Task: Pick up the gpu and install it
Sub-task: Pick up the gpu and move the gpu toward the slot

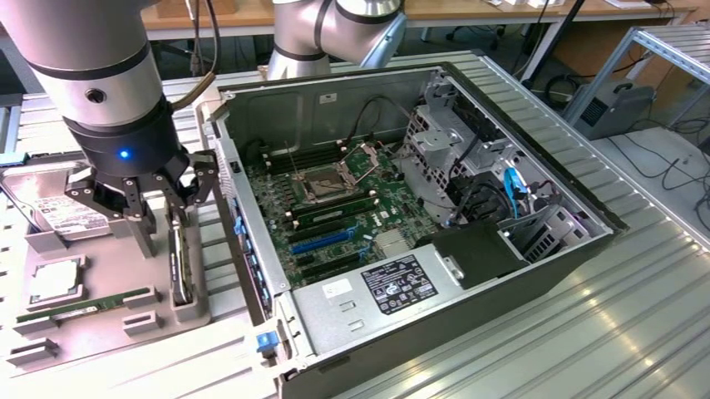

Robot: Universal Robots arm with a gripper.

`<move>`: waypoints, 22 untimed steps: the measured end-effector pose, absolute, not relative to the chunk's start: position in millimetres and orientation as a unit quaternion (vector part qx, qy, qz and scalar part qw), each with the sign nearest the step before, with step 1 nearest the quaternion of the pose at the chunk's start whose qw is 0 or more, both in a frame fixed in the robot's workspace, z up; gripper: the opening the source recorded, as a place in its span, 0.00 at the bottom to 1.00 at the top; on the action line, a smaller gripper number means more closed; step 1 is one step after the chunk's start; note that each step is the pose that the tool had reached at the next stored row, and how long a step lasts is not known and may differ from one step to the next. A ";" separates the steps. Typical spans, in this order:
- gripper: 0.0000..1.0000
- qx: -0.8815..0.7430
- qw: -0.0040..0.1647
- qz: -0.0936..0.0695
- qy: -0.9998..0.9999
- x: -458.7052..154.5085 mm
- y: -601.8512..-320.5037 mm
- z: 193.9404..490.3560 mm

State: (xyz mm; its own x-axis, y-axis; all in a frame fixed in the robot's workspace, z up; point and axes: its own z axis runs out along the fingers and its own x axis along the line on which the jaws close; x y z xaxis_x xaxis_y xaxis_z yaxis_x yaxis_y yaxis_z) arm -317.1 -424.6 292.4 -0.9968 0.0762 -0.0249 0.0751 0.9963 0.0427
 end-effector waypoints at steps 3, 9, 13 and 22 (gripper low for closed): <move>0.42 0.038 0.013 0.021 0.999 -316.2 -424.6 291.3; 0.42 0.038 0.013 0.021 0.999 -314.8 -424.9 288.3; 0.42 0.038 0.013 0.021 0.999 -314.1 -425.2 286.5; 0.42 0.038 0.013 0.021 0.999 -313.5 -427.1 282.2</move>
State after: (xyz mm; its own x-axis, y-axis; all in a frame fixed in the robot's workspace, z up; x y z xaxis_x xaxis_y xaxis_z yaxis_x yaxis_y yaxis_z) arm -313.5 -427.1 282.2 -0.9968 0.0762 -0.0248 0.0751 0.9963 0.0426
